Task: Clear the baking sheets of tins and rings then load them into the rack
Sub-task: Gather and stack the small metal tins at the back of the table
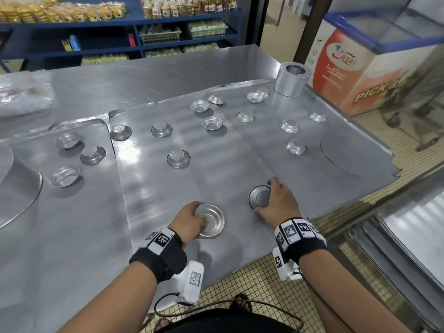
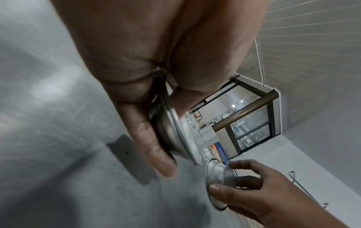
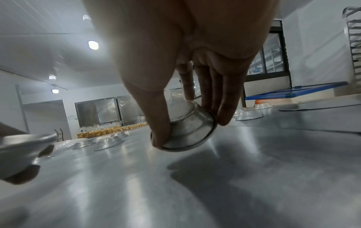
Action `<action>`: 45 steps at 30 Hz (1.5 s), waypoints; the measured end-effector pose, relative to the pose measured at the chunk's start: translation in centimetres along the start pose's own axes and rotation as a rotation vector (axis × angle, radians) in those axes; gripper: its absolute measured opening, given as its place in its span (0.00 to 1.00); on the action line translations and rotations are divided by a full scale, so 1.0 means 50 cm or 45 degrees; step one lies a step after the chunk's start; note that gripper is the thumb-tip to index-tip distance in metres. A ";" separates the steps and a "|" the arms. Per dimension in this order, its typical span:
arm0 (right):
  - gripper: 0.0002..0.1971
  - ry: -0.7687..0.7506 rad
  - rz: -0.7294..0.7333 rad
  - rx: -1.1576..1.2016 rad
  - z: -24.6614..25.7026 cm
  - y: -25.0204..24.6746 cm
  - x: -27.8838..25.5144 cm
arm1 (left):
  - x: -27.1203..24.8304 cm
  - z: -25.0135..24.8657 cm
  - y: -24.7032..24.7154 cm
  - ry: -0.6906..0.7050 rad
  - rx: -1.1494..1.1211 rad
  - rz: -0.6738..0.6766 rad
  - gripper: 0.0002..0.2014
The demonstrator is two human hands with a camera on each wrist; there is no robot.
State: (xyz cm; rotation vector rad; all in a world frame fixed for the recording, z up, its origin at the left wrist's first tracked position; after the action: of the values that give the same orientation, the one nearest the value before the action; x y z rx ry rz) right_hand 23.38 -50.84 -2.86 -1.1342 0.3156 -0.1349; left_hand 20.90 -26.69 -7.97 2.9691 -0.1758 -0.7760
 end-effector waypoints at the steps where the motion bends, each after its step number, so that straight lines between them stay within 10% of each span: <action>1: 0.40 -0.012 -0.012 0.034 0.006 0.000 -0.003 | -0.001 -0.001 -0.003 -0.005 -0.010 0.000 0.18; 13: 0.35 -0.361 -0.204 0.606 0.153 0.009 -0.080 | -0.001 -0.022 -0.046 -0.004 -0.044 -0.076 0.22; 22: 0.32 -0.569 0.117 0.741 0.210 0.085 -0.122 | -0.022 -0.043 -0.064 -0.063 -0.120 0.056 0.22; 38: 0.31 -0.611 0.643 0.682 0.327 0.194 -0.104 | -0.019 -0.034 -0.231 0.096 0.045 -0.198 0.11; 45: 0.22 -0.608 0.430 0.255 0.403 0.187 -0.005 | 0.010 0.012 -0.320 0.119 0.084 -0.281 0.20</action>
State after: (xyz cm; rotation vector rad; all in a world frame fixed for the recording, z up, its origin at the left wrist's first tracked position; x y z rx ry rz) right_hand 28.97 -29.34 -3.56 -0.8679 0.0609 0.3916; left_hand 22.51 -10.90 -10.26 3.1161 0.1369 -0.6603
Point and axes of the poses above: each hand's wrist, its own x-axis towards the middle knuckle, its own y-axis out of the palm, z = x × y, the point moved 6 cm from there along x, towards the middle knuckle, and after that the axes turned 5 degrees about y, right-handed, at the moved point
